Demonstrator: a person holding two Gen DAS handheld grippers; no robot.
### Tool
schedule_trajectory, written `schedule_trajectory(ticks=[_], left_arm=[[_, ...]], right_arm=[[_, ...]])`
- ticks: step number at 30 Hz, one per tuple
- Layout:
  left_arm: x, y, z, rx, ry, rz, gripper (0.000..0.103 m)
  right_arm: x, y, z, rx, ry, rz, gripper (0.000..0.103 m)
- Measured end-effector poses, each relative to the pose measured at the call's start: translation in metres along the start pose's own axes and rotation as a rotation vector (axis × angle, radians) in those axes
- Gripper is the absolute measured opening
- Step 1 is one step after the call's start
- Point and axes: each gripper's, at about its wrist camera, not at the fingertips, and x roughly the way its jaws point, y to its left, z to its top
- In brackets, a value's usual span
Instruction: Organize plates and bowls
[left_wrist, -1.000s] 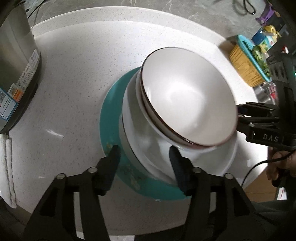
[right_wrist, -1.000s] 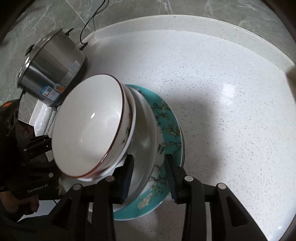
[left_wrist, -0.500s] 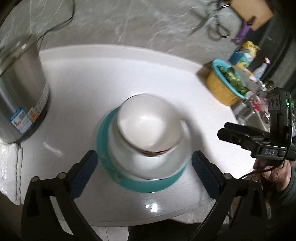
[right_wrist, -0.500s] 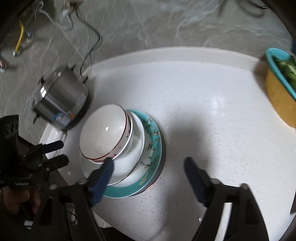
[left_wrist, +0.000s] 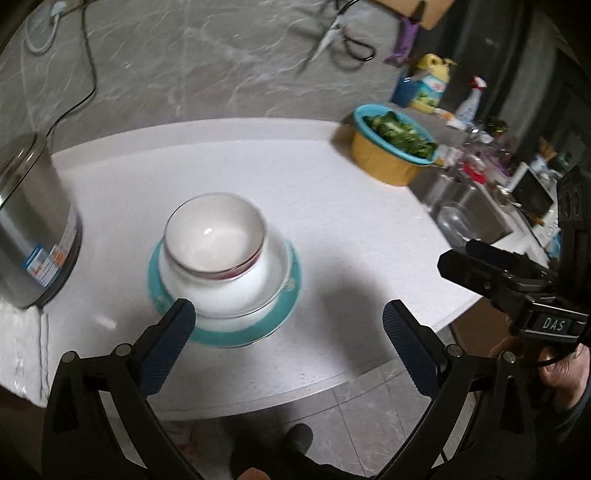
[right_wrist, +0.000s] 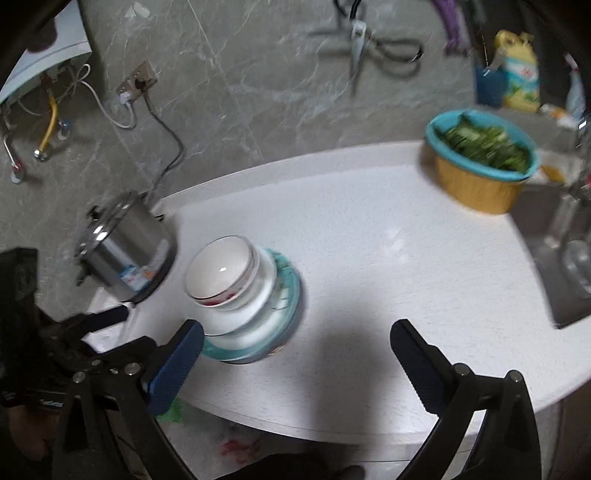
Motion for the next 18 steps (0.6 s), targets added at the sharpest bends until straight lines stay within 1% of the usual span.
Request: schedule_trajectory(ticks=[1, 4, 7, 10, 11, 13, 14, 15, 17, 18], left_arm=[[-0.003, -0.003, 0.002, 0.007, -0.005, 0.0, 0.103], [-0.004, 0.0, 0.007, 0.001, 0.017, 0.002, 0.103], [0.001, 0.018, 0.014, -0.018, 0.06, 0.036, 0.103], [0.008, 0.04, 0.027, 0.002, 0.072, 0.036, 0.103], [0.007, 0.047, 0.031, 0.007, 0.066, 0.029, 0.103], [0.005, 0.059, 0.033, 0.014, 0.057, -0.021, 0.103], [0.005, 0.067, 0.035, 0.019, 0.059, -0.051, 0.103], [0.005, 0.072, 0.036, 0.026, 0.064, -0.062, 0.103], [0.007, 0.078, 0.036, 0.051, 0.07, -0.046, 0.103], [0.006, 0.082, 0.036, 0.078, 0.062, -0.017, 0.103]], right_arm=[[-0.006, 0.0, -0.001, 0.014, -0.008, -0.017, 0.103], [-0.02, 0.006, -0.001, 0.027, -0.037, -0.092, 0.103], [-0.03, 0.015, 0.004, 0.06, -0.07, -0.179, 0.103], [-0.035, 0.031, 0.009, 0.095, -0.094, -0.271, 0.103], [-0.035, 0.038, 0.01, 0.105, -0.095, -0.296, 0.103], [-0.033, 0.056, 0.012, 0.104, -0.092, -0.342, 0.103], [-0.032, 0.064, 0.013, 0.101, -0.097, -0.357, 0.103], [-0.03, 0.07, 0.013, 0.104, -0.098, -0.364, 0.103], [-0.026, 0.083, 0.014, 0.118, -0.089, -0.397, 0.103], [-0.025, 0.087, 0.015, 0.121, -0.087, -0.41, 0.103]])
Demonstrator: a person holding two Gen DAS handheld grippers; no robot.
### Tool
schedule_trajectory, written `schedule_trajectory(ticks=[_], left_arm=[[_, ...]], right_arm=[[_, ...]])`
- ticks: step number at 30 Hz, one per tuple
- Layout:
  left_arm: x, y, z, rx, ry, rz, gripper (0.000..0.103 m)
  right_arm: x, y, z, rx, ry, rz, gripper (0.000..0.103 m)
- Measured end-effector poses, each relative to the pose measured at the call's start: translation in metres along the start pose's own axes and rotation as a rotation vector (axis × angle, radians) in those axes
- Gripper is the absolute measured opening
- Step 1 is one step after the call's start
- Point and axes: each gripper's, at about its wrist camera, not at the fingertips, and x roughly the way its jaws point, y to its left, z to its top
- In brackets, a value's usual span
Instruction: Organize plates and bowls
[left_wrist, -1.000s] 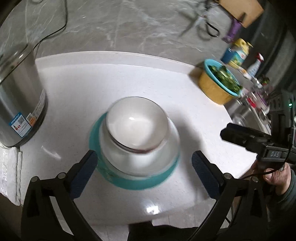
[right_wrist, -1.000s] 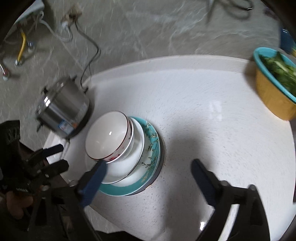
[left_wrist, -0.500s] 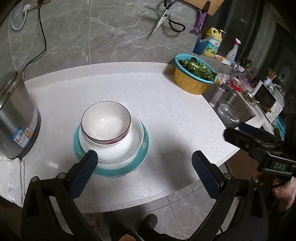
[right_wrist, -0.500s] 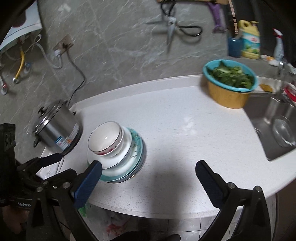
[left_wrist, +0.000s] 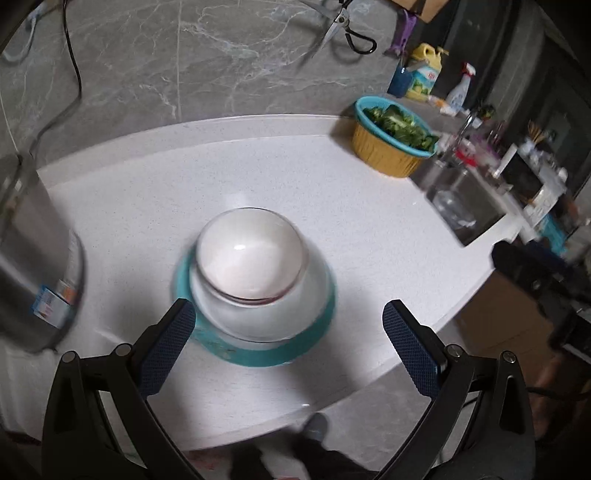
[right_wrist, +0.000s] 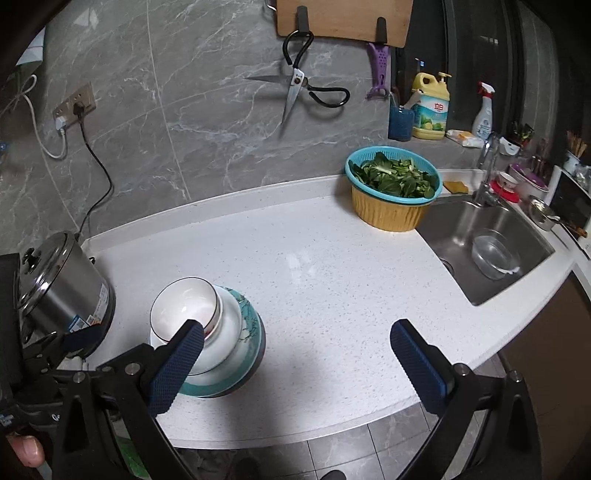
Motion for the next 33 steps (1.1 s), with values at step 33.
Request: schedule_trajectory(ticks=[33], left_arm=[[-0.029, 0.015, 0.026, -0.004, -0.041, 0.084, 0.103]], right_arm=[[-0.012, 0.04, 0.014, 0.038, 0.045, -0.01, 0.103]])
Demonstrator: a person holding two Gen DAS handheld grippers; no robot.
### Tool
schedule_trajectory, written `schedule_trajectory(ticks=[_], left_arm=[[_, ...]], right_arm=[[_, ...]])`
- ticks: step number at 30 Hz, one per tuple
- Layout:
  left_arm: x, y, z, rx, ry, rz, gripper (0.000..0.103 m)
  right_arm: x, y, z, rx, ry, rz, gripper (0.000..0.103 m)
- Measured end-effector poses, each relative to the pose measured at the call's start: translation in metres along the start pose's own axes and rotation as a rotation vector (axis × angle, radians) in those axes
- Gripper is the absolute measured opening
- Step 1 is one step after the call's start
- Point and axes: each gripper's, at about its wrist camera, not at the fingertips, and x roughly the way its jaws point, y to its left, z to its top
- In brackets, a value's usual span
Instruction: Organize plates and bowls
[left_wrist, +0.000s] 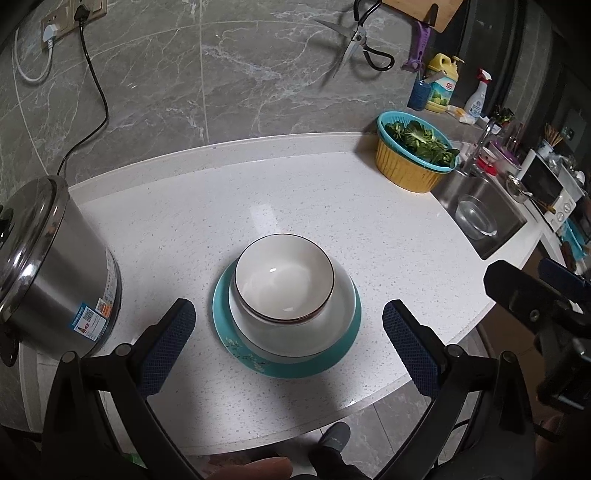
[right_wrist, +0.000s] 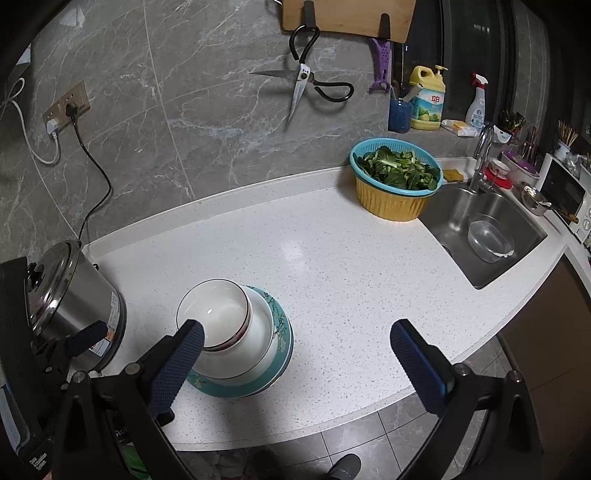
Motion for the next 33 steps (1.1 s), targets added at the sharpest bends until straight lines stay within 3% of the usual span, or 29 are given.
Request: schedule_trajectory(ticks=[33], left_arm=[[-0.0035, 0.0044, 0.0019, 0.006, -0.001, 0.046, 0.103]], right_arm=[[0.0048, -0.0038, -0.0025, 0.033, 0.016, -0.017, 0.103]])
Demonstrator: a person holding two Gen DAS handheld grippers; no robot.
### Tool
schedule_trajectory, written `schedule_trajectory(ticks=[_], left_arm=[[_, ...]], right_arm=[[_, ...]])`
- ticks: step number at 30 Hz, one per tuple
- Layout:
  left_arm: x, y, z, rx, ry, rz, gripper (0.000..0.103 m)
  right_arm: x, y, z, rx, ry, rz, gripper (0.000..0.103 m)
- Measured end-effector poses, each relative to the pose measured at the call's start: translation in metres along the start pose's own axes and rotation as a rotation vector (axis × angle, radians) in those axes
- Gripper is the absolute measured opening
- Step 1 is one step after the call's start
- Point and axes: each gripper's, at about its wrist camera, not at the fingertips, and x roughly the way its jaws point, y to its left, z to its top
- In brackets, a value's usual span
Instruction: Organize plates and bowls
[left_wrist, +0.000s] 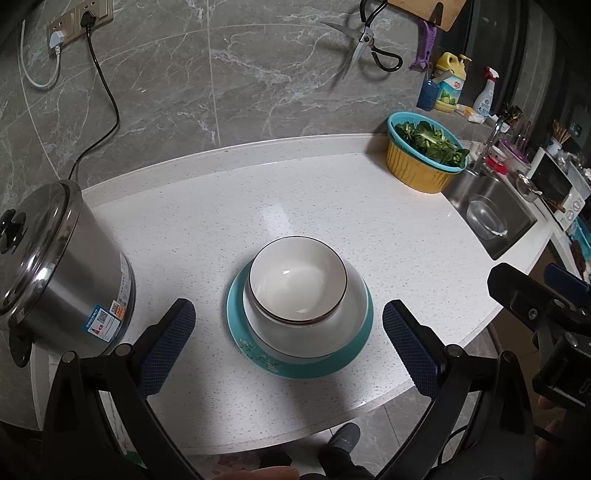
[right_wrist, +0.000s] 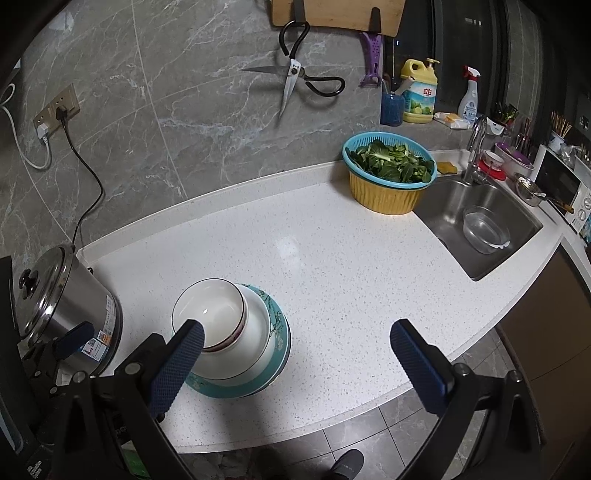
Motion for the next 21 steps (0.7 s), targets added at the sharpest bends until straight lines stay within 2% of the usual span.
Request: schedule_trajectory(ticks=[21], left_arm=[[0.0015, -0.0027, 0.0009, 0.015, 0.007, -0.002, 0.103]], right_arm=[[0.0023, -0.0016, 0.0019, -0.011, 0.006, 0.006, 0.103]])
